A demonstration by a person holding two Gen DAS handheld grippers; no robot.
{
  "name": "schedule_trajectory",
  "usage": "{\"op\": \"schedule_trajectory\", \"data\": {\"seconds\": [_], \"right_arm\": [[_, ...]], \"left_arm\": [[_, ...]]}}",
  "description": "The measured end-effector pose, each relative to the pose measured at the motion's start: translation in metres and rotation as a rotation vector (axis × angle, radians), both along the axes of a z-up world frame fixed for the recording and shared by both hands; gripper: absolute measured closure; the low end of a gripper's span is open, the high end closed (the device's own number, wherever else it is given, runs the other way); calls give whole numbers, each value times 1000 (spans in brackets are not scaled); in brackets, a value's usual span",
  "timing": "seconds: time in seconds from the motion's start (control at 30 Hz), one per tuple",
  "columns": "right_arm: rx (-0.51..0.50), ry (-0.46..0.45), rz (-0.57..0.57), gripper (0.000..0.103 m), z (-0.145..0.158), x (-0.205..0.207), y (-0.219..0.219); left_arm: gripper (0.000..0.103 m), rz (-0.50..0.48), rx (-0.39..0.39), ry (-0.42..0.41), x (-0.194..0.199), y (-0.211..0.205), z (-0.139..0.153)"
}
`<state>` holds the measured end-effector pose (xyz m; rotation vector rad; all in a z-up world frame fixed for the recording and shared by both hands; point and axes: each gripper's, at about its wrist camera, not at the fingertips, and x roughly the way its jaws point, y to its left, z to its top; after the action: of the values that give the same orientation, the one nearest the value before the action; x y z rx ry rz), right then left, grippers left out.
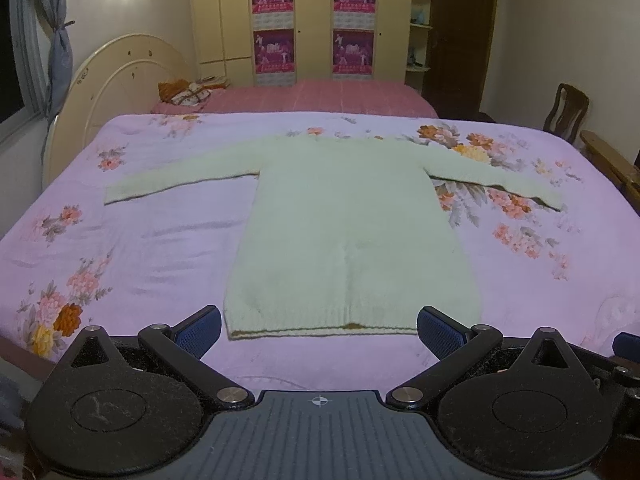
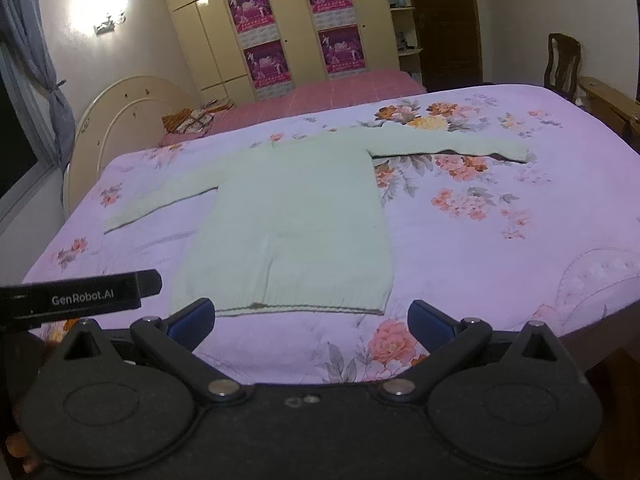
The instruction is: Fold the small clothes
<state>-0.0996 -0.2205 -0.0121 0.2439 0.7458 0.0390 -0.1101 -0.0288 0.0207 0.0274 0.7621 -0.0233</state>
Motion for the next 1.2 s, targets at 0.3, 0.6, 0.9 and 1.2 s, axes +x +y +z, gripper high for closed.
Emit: {"op": "schedule_trajectory", "data": {"seconds": [0.3, 0.6, 0.9, 1.2], "right_arm": [[9, -7, -23, 1, 2, 1, -5], [7, -2, -19, 1, 3, 2, -7], [10, 6, -20, 1, 3, 5, -7], [10, 5, -19, 1, 2, 5, -7]], "left_arm": [[0, 6, -8, -10, 4, -4, 2], [0, 13, -7, -5, 7, -6, 3], [0, 11, -3, -3, 10, -10, 1], [0, 13, -6, 0, 11, -11, -1]]}}
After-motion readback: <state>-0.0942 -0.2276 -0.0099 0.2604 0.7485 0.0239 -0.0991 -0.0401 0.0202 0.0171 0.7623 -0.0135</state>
